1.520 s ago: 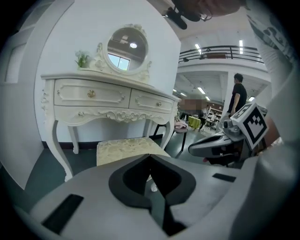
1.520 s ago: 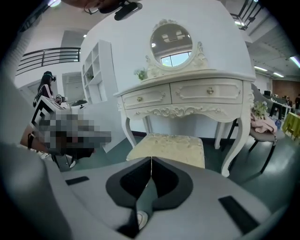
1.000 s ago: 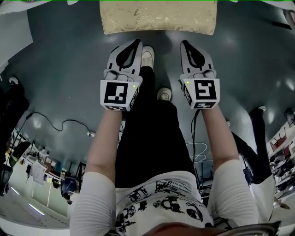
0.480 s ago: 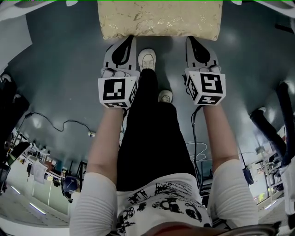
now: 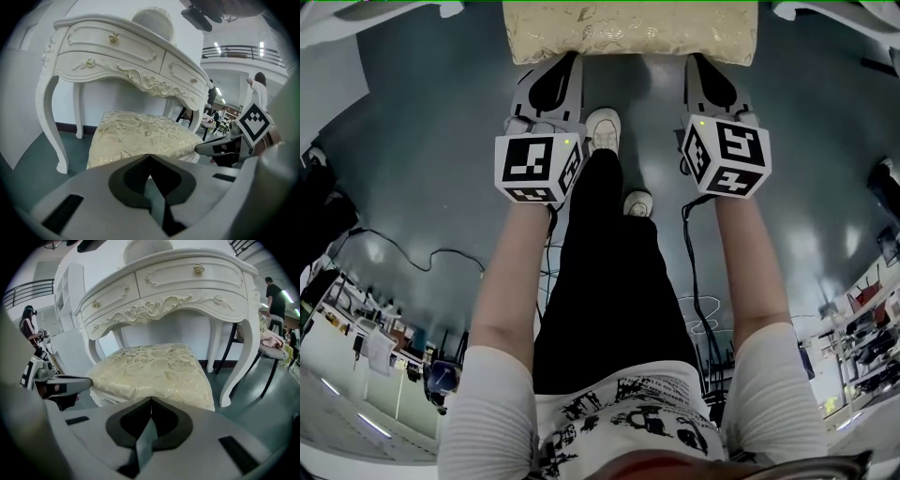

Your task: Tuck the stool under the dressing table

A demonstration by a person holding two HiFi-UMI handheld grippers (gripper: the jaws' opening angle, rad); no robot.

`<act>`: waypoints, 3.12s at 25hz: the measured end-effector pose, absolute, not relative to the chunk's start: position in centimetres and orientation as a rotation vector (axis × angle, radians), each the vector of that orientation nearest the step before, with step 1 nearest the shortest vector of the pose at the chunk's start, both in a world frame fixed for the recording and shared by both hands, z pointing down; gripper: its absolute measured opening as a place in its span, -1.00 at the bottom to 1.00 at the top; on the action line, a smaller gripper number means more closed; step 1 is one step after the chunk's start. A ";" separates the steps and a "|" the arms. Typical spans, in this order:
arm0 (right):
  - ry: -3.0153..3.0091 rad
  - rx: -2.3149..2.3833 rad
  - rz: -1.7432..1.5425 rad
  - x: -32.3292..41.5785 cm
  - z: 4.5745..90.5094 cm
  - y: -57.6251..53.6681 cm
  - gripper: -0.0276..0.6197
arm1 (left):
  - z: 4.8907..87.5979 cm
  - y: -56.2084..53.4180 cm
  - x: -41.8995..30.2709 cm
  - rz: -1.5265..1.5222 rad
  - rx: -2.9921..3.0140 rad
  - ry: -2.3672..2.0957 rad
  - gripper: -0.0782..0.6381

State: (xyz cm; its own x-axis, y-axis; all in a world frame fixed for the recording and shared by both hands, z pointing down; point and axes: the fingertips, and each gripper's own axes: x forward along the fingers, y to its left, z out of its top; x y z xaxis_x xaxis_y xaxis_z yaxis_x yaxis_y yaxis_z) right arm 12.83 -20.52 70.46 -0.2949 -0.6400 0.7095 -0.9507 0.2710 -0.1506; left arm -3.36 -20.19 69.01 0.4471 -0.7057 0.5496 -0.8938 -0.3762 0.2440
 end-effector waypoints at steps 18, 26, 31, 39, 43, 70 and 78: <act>-1.974 1.484 0.709 12.2 69.3 -32.7 -0.86 | 67.8 -32.2 -3.9 0.438 2.235 -1.336 -0.73; -1.975 1.486 0.641 11.9 69.0 -36.3 -0.86 | 67.5 -35.9 -4.2 0.454 2.218 -1.322 -0.73; -1.972 1.481 0.602 11.8 68.7 -37.9 -0.86 | 67.2 -37.5 -4.2 0.483 2.235 -1.335 -0.73; -1.963 1.464 0.564 11.6 69.1 -40.6 -0.86 | 67.6 -39.9 -4.3 0.542 2.279 -1.330 -0.73; -1.959 1.473 0.530 11.6 68.7 -41.7 -0.86 | 67.4 -41.0 -4.1 0.586 2.304 -1.323 -0.73; -2.149 1.329 0.446 8.8 51.1 -32.5 -0.86 | 52.2 -32.5 -4.0 0.597 2.352 -1.259 -0.73; -2.302 1.393 0.348 8.0 34.3 -30.2 -0.86 | 34.0 -30.8 -3.6 0.449 2.548 -1.301 -0.73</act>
